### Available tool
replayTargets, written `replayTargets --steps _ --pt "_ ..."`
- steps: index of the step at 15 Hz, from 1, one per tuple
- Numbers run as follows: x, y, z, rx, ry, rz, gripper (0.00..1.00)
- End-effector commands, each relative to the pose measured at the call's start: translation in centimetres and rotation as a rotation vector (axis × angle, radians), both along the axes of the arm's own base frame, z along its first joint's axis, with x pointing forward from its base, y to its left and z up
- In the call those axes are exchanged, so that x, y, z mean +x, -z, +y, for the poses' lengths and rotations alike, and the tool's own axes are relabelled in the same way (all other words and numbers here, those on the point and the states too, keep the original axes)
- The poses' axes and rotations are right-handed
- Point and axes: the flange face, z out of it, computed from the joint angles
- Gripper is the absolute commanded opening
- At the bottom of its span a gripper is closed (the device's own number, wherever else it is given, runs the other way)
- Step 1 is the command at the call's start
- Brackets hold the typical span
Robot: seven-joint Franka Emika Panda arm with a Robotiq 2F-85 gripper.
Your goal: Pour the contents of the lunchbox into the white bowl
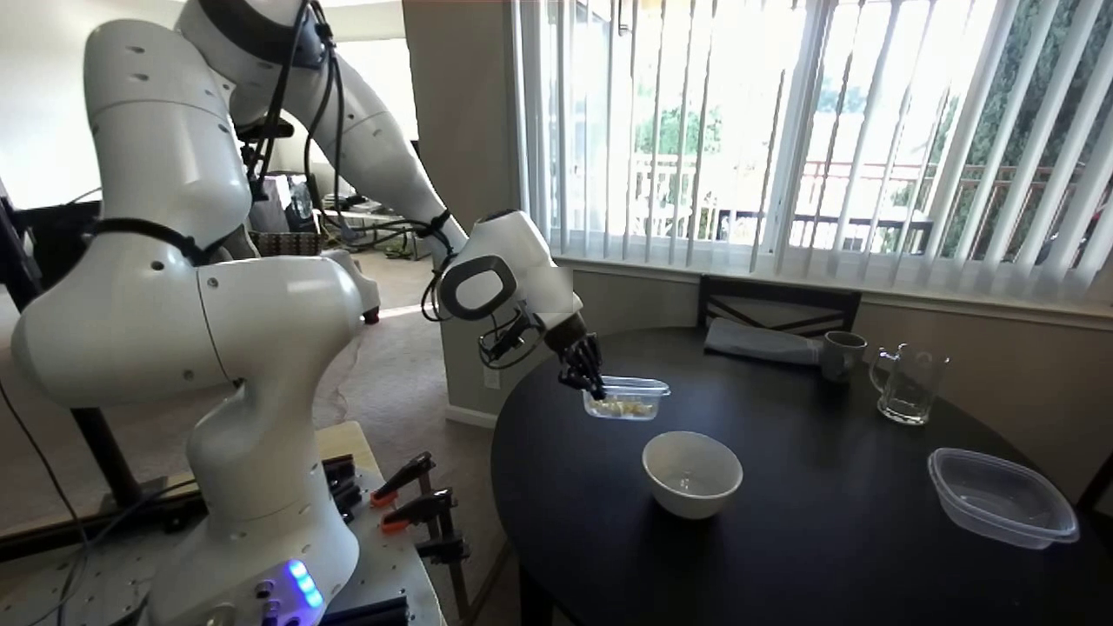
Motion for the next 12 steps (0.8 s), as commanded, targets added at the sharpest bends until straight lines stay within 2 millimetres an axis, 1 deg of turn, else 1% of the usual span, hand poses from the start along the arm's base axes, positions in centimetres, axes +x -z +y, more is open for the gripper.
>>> replayTargets --steps 1,3,5,7,9,11,12 --pt "0.3 -3.6 -0.8 -0.054 0.063 -0.010 0.02" --pt "0.5 -6.5 -1.8 -0.082 0.091 0.001 0.02" --pt "0.9 -9.0 -3.3 -0.129 0.130 0.028 0.02" --pt "1.6 -10.7 -5.3 -0.194 0.190 0.065 0.02" --pt "2.4 -11.0 -7.1 -0.264 0.244 0.119 0.02" --pt "3.5 -9.9 -8.6 -0.327 0.291 0.177 0.02" --pt "3.9 -9.0 -9.1 -0.360 0.310 0.210 0.02"
